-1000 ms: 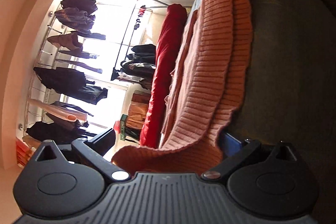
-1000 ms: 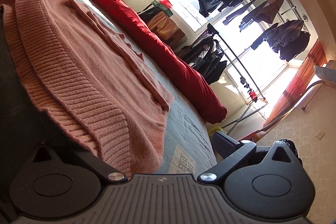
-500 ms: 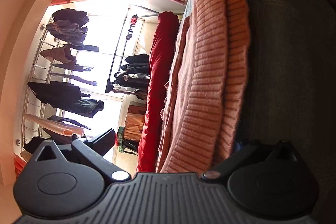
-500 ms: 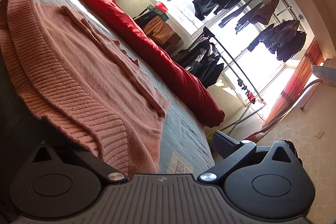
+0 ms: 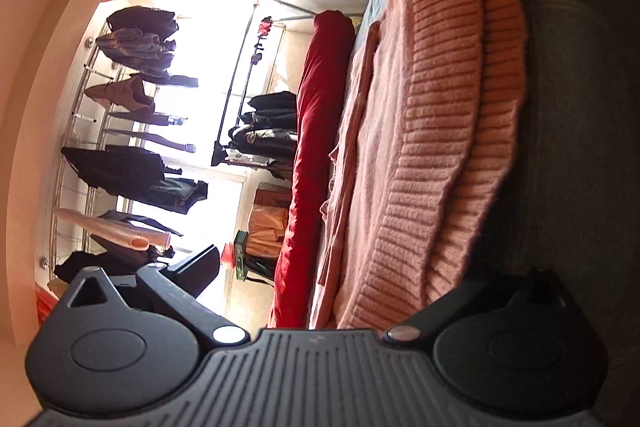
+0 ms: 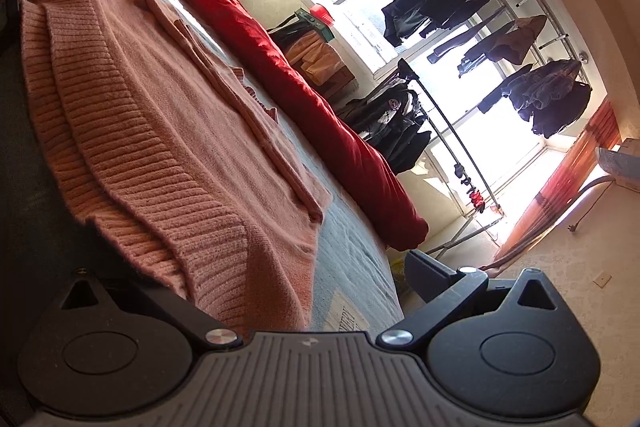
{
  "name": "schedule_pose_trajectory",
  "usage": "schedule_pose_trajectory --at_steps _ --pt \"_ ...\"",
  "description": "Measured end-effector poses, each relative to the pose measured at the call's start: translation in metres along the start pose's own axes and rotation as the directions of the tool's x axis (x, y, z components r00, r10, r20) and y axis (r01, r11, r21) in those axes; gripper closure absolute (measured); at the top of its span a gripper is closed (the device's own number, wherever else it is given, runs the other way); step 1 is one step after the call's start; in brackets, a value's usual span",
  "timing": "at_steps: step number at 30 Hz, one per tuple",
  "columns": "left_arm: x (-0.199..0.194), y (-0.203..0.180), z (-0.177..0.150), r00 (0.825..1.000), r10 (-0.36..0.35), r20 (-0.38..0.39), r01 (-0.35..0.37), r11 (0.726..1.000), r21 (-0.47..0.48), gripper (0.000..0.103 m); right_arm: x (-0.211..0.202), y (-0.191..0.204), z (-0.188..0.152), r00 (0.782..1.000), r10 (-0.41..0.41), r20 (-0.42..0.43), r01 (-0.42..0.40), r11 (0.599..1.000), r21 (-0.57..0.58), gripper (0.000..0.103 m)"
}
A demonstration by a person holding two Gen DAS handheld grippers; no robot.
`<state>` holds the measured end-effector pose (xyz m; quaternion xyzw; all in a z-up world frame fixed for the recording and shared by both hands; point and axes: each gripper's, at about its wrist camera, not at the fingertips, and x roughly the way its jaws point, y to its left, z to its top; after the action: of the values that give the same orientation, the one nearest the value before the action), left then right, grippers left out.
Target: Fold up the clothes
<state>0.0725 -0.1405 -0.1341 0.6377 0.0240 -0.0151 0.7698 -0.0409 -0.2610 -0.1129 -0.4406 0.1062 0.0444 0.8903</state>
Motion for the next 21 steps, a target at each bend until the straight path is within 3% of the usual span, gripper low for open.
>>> schedule_pose_trajectory --at_steps 4,9,12,16,21 --pt "-0.003 -0.012 0.011 0.998 0.018 0.064 -0.022 0.998 0.063 0.000 0.004 0.015 0.006 1.000 0.015 0.015 -0.014 0.999 -0.042 0.000" --pt "0.003 -0.003 -0.002 0.999 0.036 0.009 -0.036 0.999 -0.001 0.000 0.005 0.038 0.000 0.996 -0.083 0.043 0.090 0.974 -0.207 0.000" --pt "0.000 -0.005 -0.001 0.999 0.043 0.021 -0.044 0.999 0.029 0.000 0.006 0.040 -0.001 0.995 -0.091 0.043 0.098 0.973 -0.209 0.000" --pt "-0.004 0.005 -0.002 0.996 0.095 0.002 -0.095 0.995 0.003 0.000 -0.002 0.030 0.007 0.976 -0.189 0.104 0.206 0.961 -0.187 0.000" --pt "0.001 0.008 -0.005 0.999 -0.023 -0.043 0.021 0.999 -0.031 0.000 0.000 0.017 0.009 0.980 -0.175 0.096 0.190 0.967 -0.170 0.000"
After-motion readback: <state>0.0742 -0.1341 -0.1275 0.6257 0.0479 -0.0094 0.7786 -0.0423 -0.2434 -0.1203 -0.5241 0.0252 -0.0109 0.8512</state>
